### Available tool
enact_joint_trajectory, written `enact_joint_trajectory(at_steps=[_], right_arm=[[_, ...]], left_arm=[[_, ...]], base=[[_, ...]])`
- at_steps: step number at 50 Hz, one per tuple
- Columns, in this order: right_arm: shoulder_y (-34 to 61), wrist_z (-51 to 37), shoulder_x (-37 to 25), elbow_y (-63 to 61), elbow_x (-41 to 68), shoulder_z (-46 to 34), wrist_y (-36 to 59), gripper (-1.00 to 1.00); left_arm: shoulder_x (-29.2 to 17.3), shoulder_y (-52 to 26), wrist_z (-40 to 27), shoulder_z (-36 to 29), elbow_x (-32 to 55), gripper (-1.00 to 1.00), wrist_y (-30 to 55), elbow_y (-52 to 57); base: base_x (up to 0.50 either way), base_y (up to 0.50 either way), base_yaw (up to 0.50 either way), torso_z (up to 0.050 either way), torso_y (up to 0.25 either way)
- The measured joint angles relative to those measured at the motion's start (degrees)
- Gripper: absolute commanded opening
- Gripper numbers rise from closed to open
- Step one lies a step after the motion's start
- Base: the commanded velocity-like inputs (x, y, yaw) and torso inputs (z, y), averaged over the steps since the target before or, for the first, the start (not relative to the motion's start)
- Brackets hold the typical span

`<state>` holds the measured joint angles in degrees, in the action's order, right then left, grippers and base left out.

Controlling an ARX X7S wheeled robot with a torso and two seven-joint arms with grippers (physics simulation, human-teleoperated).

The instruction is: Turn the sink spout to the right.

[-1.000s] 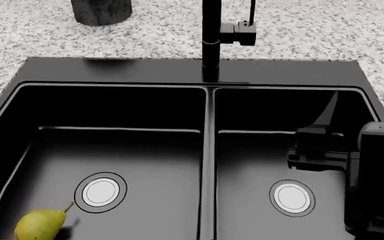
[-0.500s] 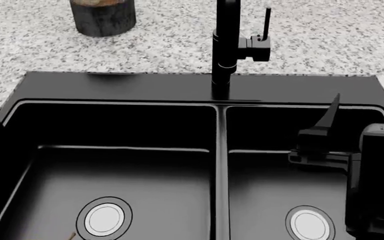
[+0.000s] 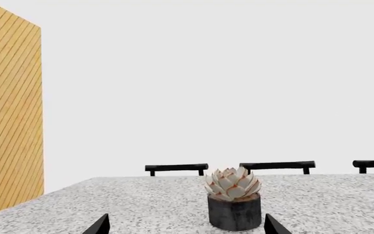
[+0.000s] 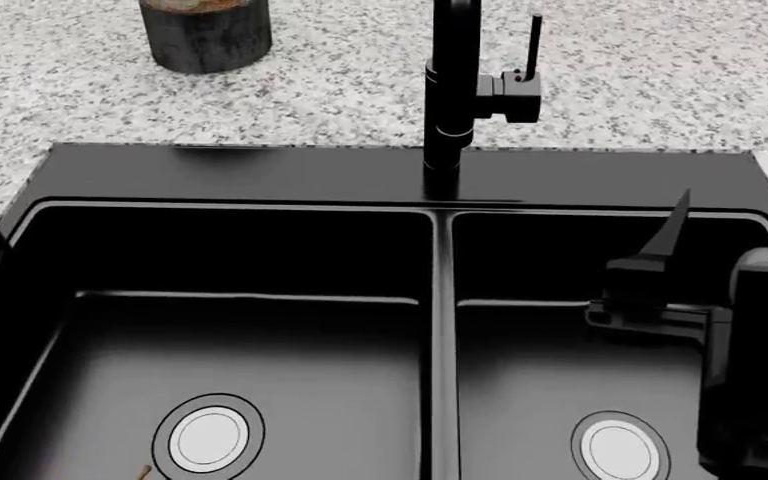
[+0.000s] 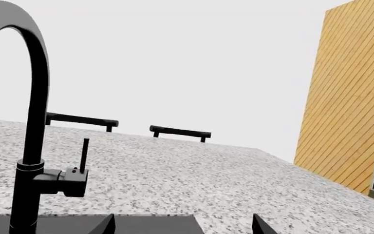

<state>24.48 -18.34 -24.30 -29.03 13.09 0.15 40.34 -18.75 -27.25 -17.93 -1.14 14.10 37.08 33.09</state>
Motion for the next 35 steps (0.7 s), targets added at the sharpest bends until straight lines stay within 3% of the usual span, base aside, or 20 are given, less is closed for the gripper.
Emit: enact_joint_trajectory(at_steps=[15, 19, 35], right_arm=[[0.2, -0.1, -0.1, -0.2, 0.2, 0.1, 0.5, 1.00], [2.9, 5.5, 4.4, 8.4, -6.0, 0.9, -0.6, 1.00], [3.7, 16.7, 11.0, 1.1, -17.0, 6.1, 2.7, 1.00]], left_arm=[[-0.1, -0.3, -0.3, -0.5, -0.2, 1.00, 0.3, -0.2], [3.0, -0.5, 3.9, 1.3, -4.4, 1.00, 1.2, 0.1], [8.0, -0.9, 10.2, 4.2, -10.9, 1.00, 2.9, 0.3]], base=[[0.00, 0.00, 0.00, 0.000, 0.000], [0.00, 0.00, 0.00, 0.000, 0.000], [0.00, 0.00, 0.00, 0.000, 0.000]])
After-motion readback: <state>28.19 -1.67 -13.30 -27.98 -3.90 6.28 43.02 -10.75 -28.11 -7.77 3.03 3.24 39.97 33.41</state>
